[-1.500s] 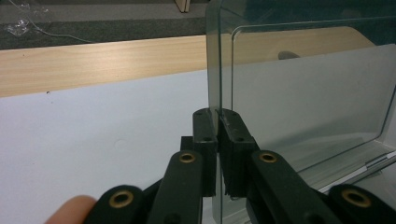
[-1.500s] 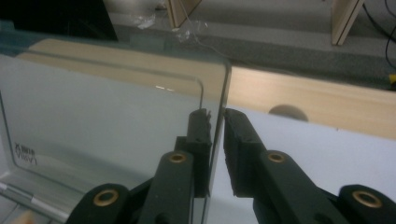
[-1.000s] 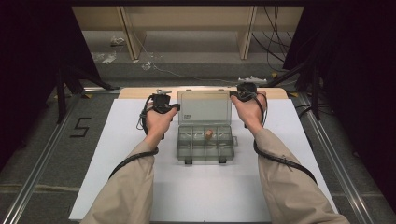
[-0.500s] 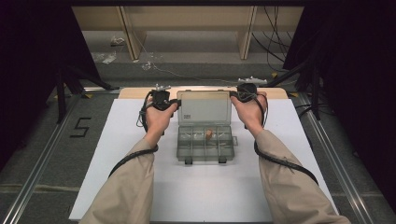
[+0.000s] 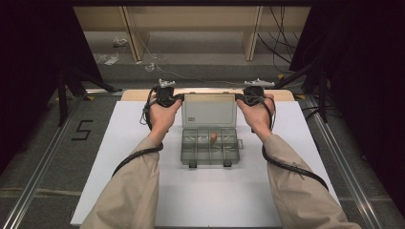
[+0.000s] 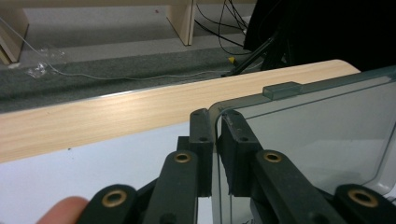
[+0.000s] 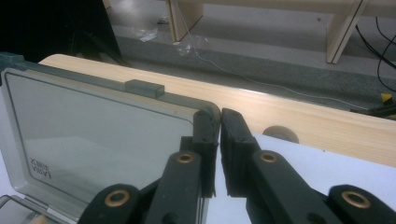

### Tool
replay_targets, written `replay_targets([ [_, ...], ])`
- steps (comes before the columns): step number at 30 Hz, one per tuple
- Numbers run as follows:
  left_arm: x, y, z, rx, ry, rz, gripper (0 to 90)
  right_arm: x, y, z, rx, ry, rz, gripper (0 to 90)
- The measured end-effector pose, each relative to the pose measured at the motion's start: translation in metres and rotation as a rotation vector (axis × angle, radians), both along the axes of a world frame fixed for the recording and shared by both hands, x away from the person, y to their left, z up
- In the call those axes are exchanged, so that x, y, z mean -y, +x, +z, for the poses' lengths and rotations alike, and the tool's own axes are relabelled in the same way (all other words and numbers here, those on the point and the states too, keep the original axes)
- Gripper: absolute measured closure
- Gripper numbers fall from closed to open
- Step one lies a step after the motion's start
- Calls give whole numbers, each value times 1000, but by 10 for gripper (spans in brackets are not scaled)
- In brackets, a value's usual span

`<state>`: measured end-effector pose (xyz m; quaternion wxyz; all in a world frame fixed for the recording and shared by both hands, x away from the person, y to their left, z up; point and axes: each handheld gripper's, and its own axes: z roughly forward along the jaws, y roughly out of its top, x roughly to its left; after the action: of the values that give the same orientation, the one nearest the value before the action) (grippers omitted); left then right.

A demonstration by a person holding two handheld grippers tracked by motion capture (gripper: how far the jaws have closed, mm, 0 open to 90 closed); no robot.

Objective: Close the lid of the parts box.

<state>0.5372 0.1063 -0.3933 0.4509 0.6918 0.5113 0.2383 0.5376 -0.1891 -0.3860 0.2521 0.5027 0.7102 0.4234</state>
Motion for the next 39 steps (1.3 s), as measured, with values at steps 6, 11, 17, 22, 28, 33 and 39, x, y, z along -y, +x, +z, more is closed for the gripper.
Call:
replay_targets([
  [6, -1, -5, 3, 6, 11, -16, 846, 2, -4, 1, 6, -6, 16, 857],
  [11, -2, -9, 4, 12, 14, -27, 847, 3, -9, 3, 14, -8, 26, 856],
  [17, -2, -14, 5, 25, 27, -35, 847, 4, -15, 4, 19, -10, 35, 857],
  [22, -2, -18, 7, 38, 46, -45, 847, 4, -20, 5, 25, -16, 43, 857],
  [28, -1, -18, 7, 42, 61, -49, 847, 6, -25, 6, 26, -19, 48, 856],
  [33, 0, -19, 8, 48, 62, -53, 848, 7, -27, 6, 27, -18, 52, 856],
  [39, 0, -22, 8, 53, 65, -58, 848, 8, -30, 6, 32, -22, 58, 855],
])
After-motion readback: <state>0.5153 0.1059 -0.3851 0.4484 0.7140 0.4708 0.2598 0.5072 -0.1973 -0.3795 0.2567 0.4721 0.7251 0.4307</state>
